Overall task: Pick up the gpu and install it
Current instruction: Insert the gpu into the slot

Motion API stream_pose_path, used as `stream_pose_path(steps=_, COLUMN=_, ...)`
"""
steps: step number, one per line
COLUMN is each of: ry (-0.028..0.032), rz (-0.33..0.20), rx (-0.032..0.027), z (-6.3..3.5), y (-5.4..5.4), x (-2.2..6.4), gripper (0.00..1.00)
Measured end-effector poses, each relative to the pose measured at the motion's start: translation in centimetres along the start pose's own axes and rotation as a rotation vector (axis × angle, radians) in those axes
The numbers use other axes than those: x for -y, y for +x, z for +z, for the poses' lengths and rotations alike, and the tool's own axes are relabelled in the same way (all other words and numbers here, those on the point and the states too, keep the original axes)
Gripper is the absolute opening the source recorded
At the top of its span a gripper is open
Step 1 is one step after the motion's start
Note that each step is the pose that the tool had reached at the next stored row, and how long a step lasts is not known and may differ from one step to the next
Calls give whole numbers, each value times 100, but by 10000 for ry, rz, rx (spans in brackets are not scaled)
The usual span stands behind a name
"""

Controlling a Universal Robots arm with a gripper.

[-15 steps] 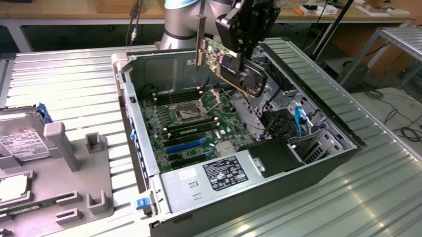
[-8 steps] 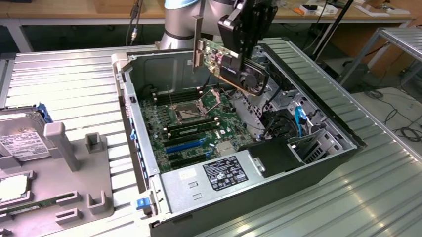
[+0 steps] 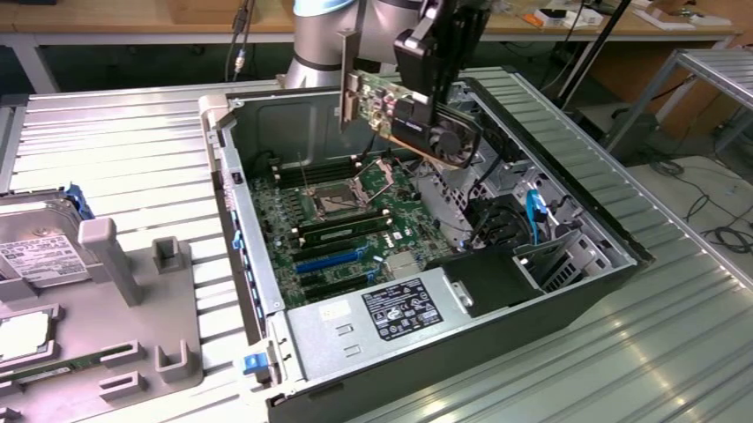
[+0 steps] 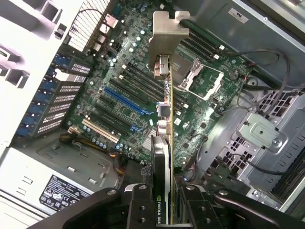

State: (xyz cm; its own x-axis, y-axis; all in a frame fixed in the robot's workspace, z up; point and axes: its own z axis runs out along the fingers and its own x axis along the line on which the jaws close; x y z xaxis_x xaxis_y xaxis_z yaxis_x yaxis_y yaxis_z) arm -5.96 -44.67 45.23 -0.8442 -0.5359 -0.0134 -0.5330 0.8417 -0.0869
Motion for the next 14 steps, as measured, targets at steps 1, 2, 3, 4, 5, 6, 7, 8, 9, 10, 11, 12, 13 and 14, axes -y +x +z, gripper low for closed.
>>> stream_pose_path(steps=1, ry=-1, rz=-112, rx=10, z=0, y=1, x=-1, gripper=27)
stream_pose_path(steps=2, ry=-3, rz=-218, rx=19, z=0, y=2, x=-2, gripper=27)
stream_pose_path(steps=3, ry=-4, rz=-331, rx=29, z=0, y=3, x=-3, gripper=27)
stream_pose_path(steps=4, ry=-6, rz=-463, rx=40, z=-1, y=5, x=-4, gripper=27)
stream_pose_path(steps=5, ry=-8, rz=-568, rx=50, z=-1, y=7, x=-6, gripper=27)
stream_pose_path(steps=6, ry=-9, rz=-659, rx=57, z=-1, y=9, x=-7, gripper=27)
stream_pose_path(steps=7, ry=-9, rz=-703, rx=61, z=-1, y=11, x=-8, gripper=27)
stream_pose_path(steps=8, ry=-9, rz=-741, rx=64, z=-1, y=11, x=-8, gripper=27)
stream_pose_path(steps=9, ry=-11, rz=-873, rx=76, z=-1, y=13, x=-10, gripper=27)
stream_pose_path(steps=10, ry=-12, rz=-956, rx=83, z=-1, y=14, x=-10, gripper=27)
stream_pose_path(steps=11, ry=-14, rz=-1088, rx=95, z=-1, y=15, x=-11, gripper=27)
stream_pose_path(steps=12, ry=-16, rz=-1200, rx=105, z=-1, y=16, x=-11, gripper=27)
stream_pose_path(steps=13, ry=-19, rz=-1386, rx=121, z=-1, y=17, x=-12, gripper=27)
stream_pose_path(steps=14, ry=-21, rz=-1565, rx=137, z=-1, y=17, x=-12, gripper=27)
